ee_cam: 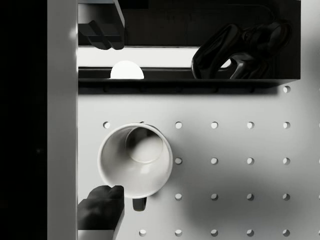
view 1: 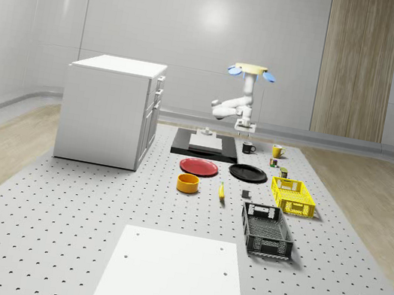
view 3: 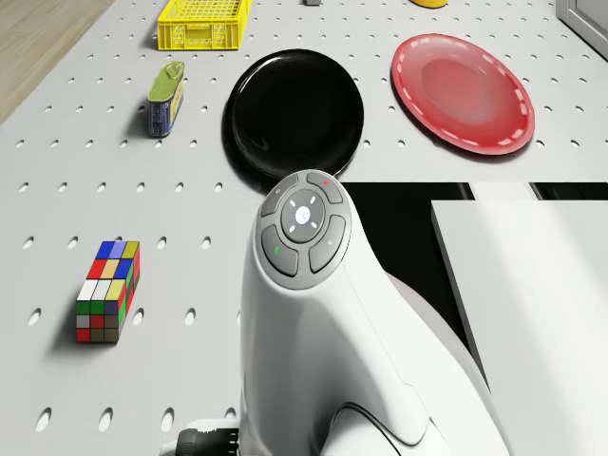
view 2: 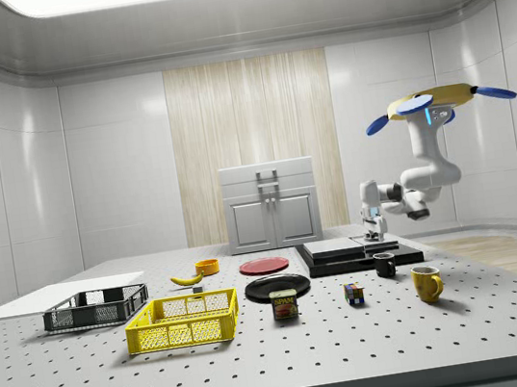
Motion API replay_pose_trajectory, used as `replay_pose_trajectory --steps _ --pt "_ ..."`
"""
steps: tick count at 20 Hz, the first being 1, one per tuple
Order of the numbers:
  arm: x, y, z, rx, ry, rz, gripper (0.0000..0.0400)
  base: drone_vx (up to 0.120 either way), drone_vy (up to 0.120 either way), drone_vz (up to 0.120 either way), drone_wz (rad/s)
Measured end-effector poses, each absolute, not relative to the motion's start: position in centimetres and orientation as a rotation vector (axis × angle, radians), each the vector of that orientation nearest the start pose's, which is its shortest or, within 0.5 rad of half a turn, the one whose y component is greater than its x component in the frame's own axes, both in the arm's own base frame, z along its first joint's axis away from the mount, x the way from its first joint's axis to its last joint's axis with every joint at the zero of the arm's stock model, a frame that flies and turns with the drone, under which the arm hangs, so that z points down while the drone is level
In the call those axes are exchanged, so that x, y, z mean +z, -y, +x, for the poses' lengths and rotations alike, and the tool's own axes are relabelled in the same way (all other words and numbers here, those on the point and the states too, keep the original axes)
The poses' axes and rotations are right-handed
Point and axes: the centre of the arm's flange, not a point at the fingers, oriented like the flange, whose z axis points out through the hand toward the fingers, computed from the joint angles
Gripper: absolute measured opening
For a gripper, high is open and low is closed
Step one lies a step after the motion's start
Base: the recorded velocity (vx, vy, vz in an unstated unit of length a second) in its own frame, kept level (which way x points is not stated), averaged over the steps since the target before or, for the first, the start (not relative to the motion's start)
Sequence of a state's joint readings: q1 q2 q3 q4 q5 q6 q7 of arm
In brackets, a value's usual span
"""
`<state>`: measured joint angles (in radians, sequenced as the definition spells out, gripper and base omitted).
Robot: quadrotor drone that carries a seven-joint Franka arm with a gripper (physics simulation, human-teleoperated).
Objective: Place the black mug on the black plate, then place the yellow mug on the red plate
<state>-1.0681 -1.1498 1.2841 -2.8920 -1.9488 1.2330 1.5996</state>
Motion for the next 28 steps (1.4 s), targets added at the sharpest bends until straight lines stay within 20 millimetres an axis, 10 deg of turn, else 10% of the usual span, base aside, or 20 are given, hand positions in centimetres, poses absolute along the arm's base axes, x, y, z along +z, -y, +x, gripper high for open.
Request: replay_pose_trajectory --steps 28 --pt "51.8 0.8 31.1 0.785 0.002 0.001 0.04 0.0 0.0 -0.03 0.0"
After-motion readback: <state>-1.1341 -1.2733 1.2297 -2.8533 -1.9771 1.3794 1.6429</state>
